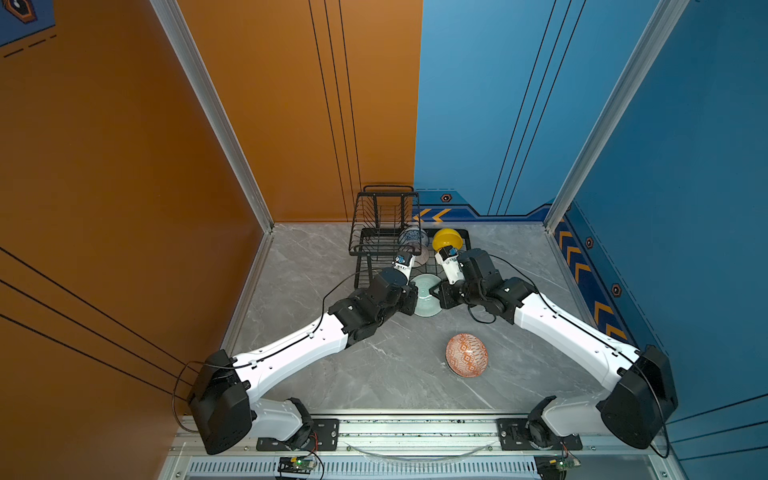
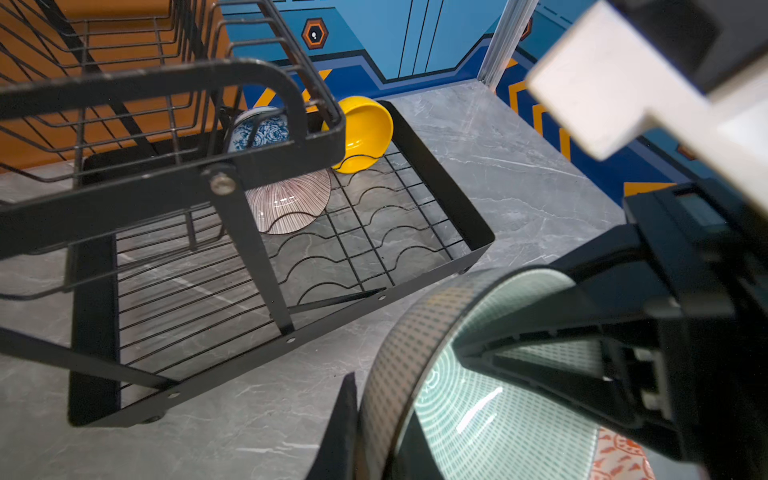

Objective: Load the bowls into the dish rack
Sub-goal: 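Carry the pale green bowl toward the rack with left gripper while right reaches it, then close the right gripper on the pale green bowl rim while the left gripper releases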

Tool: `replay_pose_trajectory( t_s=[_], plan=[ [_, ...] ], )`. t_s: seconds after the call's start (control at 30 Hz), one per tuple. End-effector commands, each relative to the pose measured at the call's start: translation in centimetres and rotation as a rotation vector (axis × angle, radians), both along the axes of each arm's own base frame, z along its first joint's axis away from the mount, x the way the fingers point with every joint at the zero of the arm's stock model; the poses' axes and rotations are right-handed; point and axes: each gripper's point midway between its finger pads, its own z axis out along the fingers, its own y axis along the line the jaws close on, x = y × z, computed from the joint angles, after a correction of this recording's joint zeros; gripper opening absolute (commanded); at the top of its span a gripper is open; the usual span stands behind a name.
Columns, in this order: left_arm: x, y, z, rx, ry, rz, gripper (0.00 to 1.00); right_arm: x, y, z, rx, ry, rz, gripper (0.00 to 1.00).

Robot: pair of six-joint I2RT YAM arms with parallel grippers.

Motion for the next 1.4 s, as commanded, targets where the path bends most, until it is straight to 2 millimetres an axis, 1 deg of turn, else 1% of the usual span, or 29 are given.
replay_pose_trajectory(
  t_s=[0.0,0.2,0.23,0.27,0.3,0.33,0.43,0.5,0.53,0.57,0.63,0.7,0.83,0.97,1.1,1.23,1.37],
  plan=[
    [-0.6,-1.4,1.7,-0.055,-0.029,-0.071,0.00,0.4,0.6,2.1,0.061,-0.037,0.023,0.00],
    [-1.0,-1.5,1.8,-0.042,-0.024,-0.102,0.00,0.5,0.2,2.0,0.044,-0.051,0.014,0.00],
    [-1.1,-1.6,1.8,-0.039,-0.023,-0.113,0.03,0.5,0.1,2.0,0.040,-0.056,0.012,0.00],
    [-1.2,-1.7,1.8,-0.034,-0.022,-0.126,0.08,0.5,0.1,1.9,0.035,-0.058,0.012,0.00],
    [-1.3,-1.7,1.8,-0.027,-0.019,-0.135,0.17,0.5,-0.1,1.8,0.027,-0.061,0.007,0.00],
    [-1.4,-1.7,2.1,-0.025,-0.020,-0.143,0.31,0.6,-0.2,1.9,0.025,-0.067,0.002,0.00],
    [-1.8,-1.8,2.2,-0.021,-0.011,-0.170,0.59,0.8,-0.4,2.1,0.055,-0.077,-0.007,0.00],
    [-2.2,-2.0,2.1,-0.015,0.002,-0.197,0.73,0.9,-0.5,2.3,0.060,-0.086,-0.013,0.00],
    [-2.2,-2.0,2.4,-0.018,-0.001,-0.203,0.77,1.1,-0.7,2.4,0.056,-0.092,-0.020,0.00],
    [-2.5,-1.7,1.7,0.007,0.024,-0.207,0.81,1.2,-0.8,2.4,0.052,-0.095,-0.022,0.00],
    [-2.8,-1.5,1.5,0.024,0.033,-0.216,0.88,1.4,-1.1,2.4,0.044,-0.102,-0.025,0.00],
    [-2.9,-1.2,1.5,0.036,0.033,-0.219,0.98,1.6,-1.2,2.3,0.048,-0.103,-0.022,0.00],
    [-2.7,-0.2,1.4,0.057,0.036,-0.204,0.98,2.2,-1.9,2.4,0.033,-0.128,-0.022,0.00],
    [-2.4,0.7,1.5,0.063,0.037,-0.185,0.98,3.0,-3.1,2.6,-0.023,-0.190,-0.023,0.00],
    [-2.0,1.6,1.4,0.066,0.043,-0.165,0.98,4.4,-4.8,3.5,-0.084,-0.315,-0.043,0.00],
    [-1.6,2.0,1.2,0.063,0.050,-0.157,0.98,5.9,-6.7,4.7,-0.106,-0.435,-0.079,0.00],
    [-1.4,2.2,1.3,0.056,0.052,-0.157,0.98,6.9,-7.6,5.7,-0.119,-0.584,-0.064,0.00]
  ],
)
